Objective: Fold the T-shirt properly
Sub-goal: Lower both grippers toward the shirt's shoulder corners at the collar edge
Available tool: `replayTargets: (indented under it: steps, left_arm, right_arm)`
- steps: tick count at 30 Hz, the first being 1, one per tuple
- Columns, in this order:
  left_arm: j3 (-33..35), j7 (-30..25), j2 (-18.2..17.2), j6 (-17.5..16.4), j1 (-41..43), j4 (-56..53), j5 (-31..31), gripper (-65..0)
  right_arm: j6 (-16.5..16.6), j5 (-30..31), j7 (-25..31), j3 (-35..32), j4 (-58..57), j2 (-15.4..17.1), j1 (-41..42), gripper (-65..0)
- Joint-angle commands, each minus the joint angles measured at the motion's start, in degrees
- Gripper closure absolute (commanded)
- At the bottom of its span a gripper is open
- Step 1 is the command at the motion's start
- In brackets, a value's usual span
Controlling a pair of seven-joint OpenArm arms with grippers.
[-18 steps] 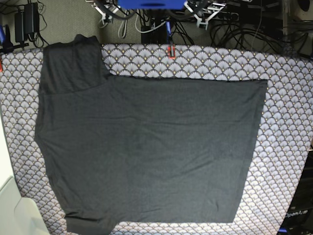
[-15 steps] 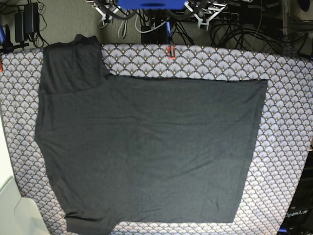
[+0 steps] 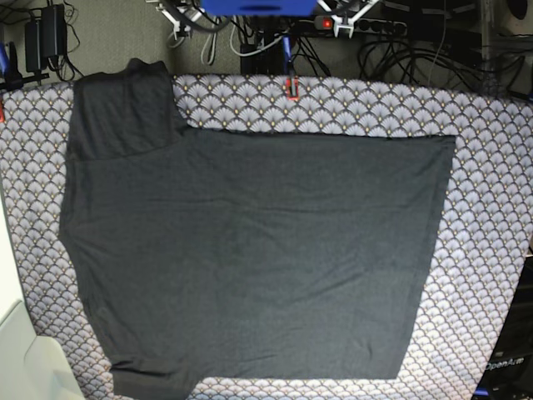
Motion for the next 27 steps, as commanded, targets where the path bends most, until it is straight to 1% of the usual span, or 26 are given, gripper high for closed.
replayTargets:
  steps: [1,7,18,19,23,25,27]
  left_arm:
    - [-0.03,0.03,0.03,-0.03,0.24,0.4,0.16,-0.4]
    - [-0.12,0.38,0.38,0.06,-0.29,0.14,0.16,-0.4]
    - [-0.12,0.38,0.03,0.06,-0.29,0.49,0.16,-0.4]
    - [-0.12,0.82,0.12,0.14,-0.38,0.23,0.16,-0.4]
    - [-0.12,8.3,-0.14,0.14,-2.84,0.58,0.16,-0.3]
    - [-0.12,9.61,-0.14,0.14,-3.54,0.58,0.08,-0.3]
    - [-0.12,9.7,-0.23,-0.12,-3.63,0.58,0.08,-0.3]
  right_arm:
    - [0.45,0.14,0.1,0.16,0.83,0.25,0.12,0.0]
    - [0.45,0.23,-0.25,0.25,6.8,0.16,-2.52,0.0]
    - [0.45,0.23,-0.34,0.34,7.07,-0.01,-3.22,0.0]
    - [0.45,0.23,-0.34,0.34,7.07,-0.1,-3.31,0.0]
    - [0.45,0.23,-0.34,0.34,7.07,-0.1,-3.31,0.0]
    - [0.45,0.23,-0.34,0.34,7.07,-0.1,-3.31,0.0]
    - [0.45,0.23,-0.16,0.34,7.15,-0.1,-3.4,0.0]
